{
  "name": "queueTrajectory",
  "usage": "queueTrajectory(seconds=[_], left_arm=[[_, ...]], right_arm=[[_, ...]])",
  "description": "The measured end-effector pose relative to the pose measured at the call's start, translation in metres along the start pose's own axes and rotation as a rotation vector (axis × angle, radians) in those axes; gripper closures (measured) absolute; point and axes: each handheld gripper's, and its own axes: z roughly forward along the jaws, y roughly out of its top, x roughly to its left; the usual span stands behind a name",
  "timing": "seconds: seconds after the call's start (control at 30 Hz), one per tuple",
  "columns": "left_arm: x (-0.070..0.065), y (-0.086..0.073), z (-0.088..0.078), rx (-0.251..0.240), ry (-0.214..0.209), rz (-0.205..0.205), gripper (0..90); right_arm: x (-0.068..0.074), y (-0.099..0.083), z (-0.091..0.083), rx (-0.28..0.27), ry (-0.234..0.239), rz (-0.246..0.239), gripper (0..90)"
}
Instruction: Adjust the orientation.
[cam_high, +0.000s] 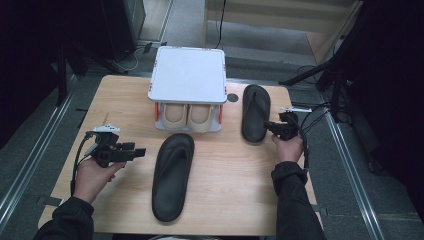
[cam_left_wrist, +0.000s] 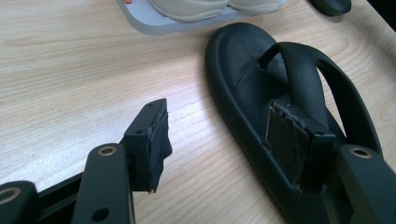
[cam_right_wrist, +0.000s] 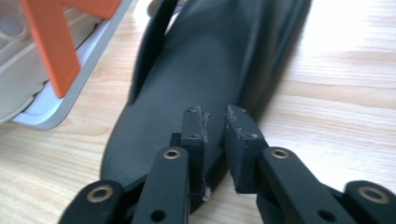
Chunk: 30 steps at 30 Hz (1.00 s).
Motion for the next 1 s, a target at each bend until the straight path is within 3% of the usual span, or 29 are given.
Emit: queueTrajectory(seconds=[0.23,0.43,0.63,0.8,1.0], left_arm=[[0.001,-0.008,-0.008,-0.011,0.010,-0.018,39.7],[-0.002,-0.015,-0.011,-0.008,0.021,-0.023,39.6],[-0.003,-0.022,-0.014,-0.004,0.030,-0.030,39.6],[-0.004,-0.027,-0.016,0.000,0.036,-0.033,39.6],[-0.004,-0.031,-0.018,-0.006,0.047,-0.042,39.6]], right_arm=[[-0.012,0.008,-0.002,-0.033,-0.011,0.045,70.4],[-0.015,0.015,0.007,-0.026,-0.028,0.060,62.8],[-0.015,0.022,0.018,-0.023,-0.046,0.063,60.6],[-0.015,0.027,0.027,-0.024,-0.087,0.049,59.3],[-0.019,0.032,0.036,-0.023,-0.077,0.084,59.4]])
